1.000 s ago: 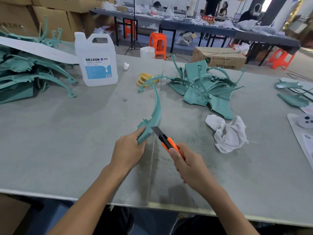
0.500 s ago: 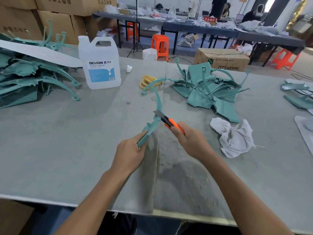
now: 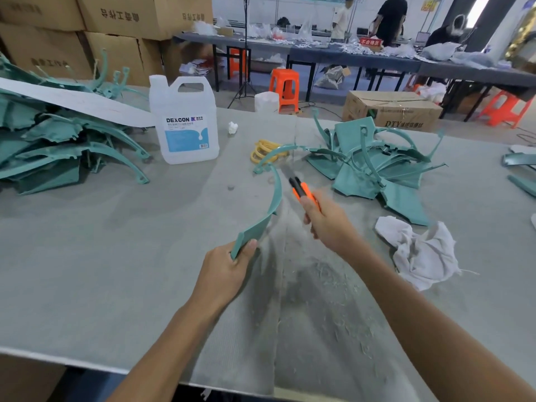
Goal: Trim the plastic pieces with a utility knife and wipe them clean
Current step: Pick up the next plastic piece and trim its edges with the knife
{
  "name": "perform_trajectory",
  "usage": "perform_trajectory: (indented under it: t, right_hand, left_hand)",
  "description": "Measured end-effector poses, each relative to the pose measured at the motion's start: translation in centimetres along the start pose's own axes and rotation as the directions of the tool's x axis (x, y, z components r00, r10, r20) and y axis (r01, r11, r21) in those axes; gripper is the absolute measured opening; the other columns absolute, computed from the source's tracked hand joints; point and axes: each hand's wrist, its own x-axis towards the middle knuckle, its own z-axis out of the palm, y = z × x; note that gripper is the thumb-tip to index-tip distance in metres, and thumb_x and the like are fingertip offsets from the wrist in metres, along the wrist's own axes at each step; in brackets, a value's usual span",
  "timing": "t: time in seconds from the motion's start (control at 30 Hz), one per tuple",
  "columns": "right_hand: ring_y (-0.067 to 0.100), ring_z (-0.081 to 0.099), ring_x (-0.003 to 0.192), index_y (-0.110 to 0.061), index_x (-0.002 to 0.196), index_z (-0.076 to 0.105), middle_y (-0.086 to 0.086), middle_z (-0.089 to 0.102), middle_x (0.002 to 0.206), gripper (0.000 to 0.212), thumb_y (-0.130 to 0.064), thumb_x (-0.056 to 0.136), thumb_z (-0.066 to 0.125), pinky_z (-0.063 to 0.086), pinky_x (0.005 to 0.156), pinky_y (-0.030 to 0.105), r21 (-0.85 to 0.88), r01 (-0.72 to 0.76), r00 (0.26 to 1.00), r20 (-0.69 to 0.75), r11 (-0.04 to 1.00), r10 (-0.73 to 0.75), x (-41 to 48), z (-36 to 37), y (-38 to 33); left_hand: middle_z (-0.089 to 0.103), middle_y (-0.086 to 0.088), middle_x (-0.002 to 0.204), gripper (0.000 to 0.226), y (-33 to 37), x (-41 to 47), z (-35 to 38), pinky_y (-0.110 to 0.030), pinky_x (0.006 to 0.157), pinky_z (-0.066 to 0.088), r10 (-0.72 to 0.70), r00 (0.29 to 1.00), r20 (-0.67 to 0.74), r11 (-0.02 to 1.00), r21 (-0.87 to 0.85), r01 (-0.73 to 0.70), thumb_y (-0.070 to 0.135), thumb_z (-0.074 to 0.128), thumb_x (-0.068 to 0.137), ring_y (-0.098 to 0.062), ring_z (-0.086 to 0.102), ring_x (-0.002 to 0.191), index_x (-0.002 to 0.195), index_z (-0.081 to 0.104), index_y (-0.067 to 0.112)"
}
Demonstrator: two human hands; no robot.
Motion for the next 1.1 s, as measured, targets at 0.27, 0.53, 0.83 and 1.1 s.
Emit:
perform_trajectory:
  t: [0.27, 0.53, 0.83, 1.1]
  right_hand:
    - [0.019, 0.057, 0.056, -0.048, 0.111, 0.046, 0.004, 0.065, 0.075, 0.014, -0.056, 0.103, 0.038, 0.043, 0.049, 0.036, -0.013, 0.195, 0.960, 0.209, 0.981, -0.188, -9.5, 1.2, -2.7]
    - [0.008, 0.057, 0.056, -0.047, 0.111, 0.048, -0.007, 0.061, 0.071, 0.028, -0.068, 0.098, 0.033, 0.044, 0.050, 0.026, -0.070, 0.220, 0.962, 0.182, 0.973, -0.205, -5.5, 1.4, -1.5]
    - [0.006, 0.053, 0.060, -0.026, 0.126, 0.058, -0.008, 0.057, 0.076, 0.036, -0.050, 0.106, 0.040, 0.044, 0.063, 0.031, -0.267, 0.076, 0.987, 0.155, 0.961, -0.035, 8.3, -1.2, 0.3]
    - [0.015, 0.057, 0.056, -0.023, 0.115, 0.050, 0.005, 0.072, 0.097, 0.044, -0.057, 0.090, 0.065, 0.045, 0.047, 0.030, 0.550, -0.283, 0.959, 0.173, 0.786, 0.224, 7.3, 0.4, -1.3]
  left_hand:
    - [0.042, 0.015, 0.044, 0.044, -0.1, 0.2, 0.1, -0.017, 0.044, 0.031, -0.002, 1.000, -0.007, 1.000, 0.007, 0.002, 0.054, 0.055, 0.095, -0.005, 0.038, 0.043, 0.055, 0.051, 0.038]
    - [0.042, 0.012, 0.047, 0.056, 0.0, -0.1, -0.2, -0.020, 0.045, 0.029, -0.042, 0.999, -0.027, 0.998, -0.047, 0.040, 0.064, 0.050, 0.087, -0.006, 0.036, 0.045, 0.057, 0.049, 0.017]
    - [0.062, -0.006, 0.063, 0.058, 0.4, -0.4, -0.7, -0.018, 0.049, 0.035, -0.068, 0.997, 0.031, 0.995, -0.071, 0.070, 0.065, 0.049, 0.084, -0.006, 0.045, 0.051, 0.084, 0.070, 0.011]
    - [0.063, 0.003, 0.068, 0.049, 0.7, -0.4, -2.0, -0.025, 0.055, 0.037, -0.083, 0.976, 0.199, 0.925, -0.349, 0.150, 0.067, 0.061, 0.084, -0.010, 0.049, 0.059, 0.092, 0.077, 0.022]
